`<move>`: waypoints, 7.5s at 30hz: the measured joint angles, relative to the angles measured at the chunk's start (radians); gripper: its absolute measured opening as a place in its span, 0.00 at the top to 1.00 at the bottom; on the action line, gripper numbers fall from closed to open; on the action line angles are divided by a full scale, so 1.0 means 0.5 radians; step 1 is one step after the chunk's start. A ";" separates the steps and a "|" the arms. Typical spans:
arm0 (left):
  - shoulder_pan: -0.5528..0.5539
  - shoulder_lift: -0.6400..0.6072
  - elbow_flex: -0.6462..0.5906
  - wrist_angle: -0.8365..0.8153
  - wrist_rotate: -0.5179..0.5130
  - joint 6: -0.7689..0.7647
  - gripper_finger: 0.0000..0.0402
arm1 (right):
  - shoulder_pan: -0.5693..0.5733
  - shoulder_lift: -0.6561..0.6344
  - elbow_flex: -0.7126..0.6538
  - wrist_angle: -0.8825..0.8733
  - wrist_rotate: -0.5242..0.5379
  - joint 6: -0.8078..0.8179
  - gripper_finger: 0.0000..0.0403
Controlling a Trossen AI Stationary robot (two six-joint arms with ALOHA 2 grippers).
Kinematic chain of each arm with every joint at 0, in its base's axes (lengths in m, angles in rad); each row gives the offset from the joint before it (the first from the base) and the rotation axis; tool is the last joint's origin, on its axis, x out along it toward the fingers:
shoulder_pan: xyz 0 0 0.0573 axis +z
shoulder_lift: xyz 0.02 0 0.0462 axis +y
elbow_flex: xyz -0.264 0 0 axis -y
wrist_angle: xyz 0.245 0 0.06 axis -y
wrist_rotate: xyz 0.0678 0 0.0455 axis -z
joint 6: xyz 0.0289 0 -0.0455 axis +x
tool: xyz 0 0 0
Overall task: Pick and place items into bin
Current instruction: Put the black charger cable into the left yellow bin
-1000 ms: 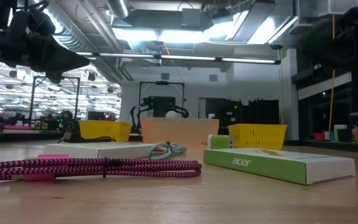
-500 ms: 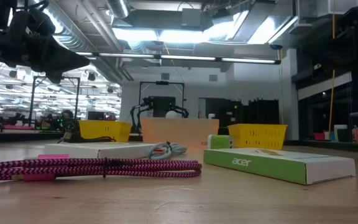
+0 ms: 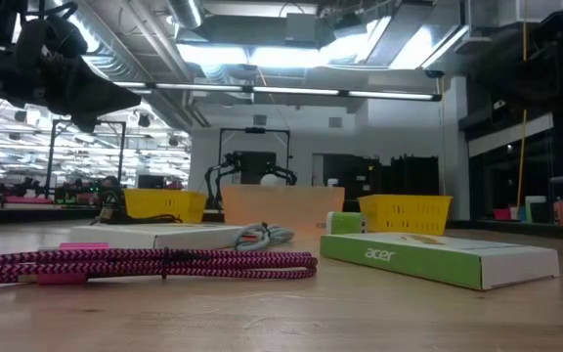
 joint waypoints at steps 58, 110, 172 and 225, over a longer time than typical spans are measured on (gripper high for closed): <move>-0.002 0.925 1.061 -1.251 0.038 -0.207 0.99 | -0.137 1.222 0.827 -0.331 -0.048 0.131 1.00; -0.002 1.583 1.112 -1.482 -0.217 -0.704 0.55 | -0.137 1.580 0.826 -0.191 0.062 0.101 1.00; 0.047 2.628 1.117 -1.376 -0.201 -1.131 0.85 | -0.137 1.604 0.826 -0.095 0.061 0.010 1.00; -0.480 0.953 1.015 -0.959 -0.528 0.208 0.95 | -0.137 1.604 0.826 -0.105 0.060 -0.039 1.00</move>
